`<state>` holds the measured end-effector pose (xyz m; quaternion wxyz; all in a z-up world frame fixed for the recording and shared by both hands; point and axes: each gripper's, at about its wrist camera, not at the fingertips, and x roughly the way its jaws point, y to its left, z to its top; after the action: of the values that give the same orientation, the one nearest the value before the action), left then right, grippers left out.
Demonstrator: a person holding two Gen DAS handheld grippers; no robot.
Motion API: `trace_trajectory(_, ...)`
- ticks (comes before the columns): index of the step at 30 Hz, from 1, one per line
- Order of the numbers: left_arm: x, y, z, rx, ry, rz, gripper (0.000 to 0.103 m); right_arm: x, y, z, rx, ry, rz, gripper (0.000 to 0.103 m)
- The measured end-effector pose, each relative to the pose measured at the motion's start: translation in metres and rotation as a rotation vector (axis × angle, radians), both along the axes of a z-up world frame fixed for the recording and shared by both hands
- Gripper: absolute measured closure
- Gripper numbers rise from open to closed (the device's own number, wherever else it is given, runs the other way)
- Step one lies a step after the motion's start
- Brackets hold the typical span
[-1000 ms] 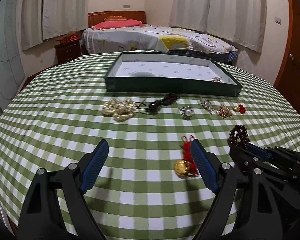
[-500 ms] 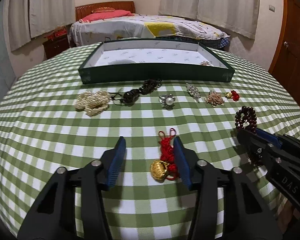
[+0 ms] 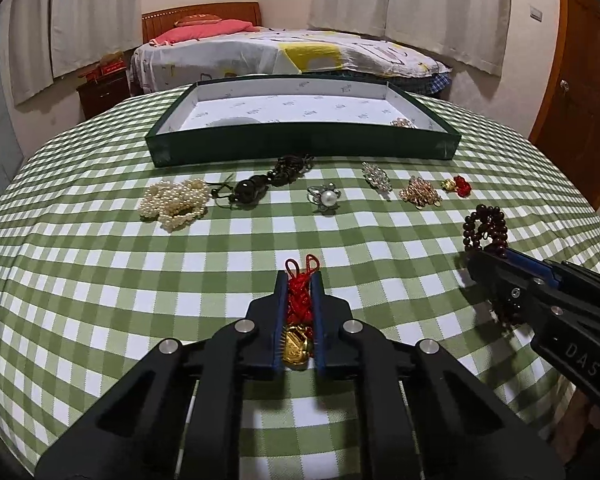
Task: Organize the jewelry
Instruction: 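Carry the tassel charm and bead bracelet into the box and open both tools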
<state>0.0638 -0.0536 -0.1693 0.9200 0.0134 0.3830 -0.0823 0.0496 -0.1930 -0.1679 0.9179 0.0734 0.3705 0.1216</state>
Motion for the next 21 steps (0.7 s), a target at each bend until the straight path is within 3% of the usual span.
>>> trace_trajectory(21, -0.003, 0.007, 0.05, 0.002, -0.164, 0.038, 0.092, 0.003, 0.005, 0.03, -0.03, -0.094, -0.001, 0.086)
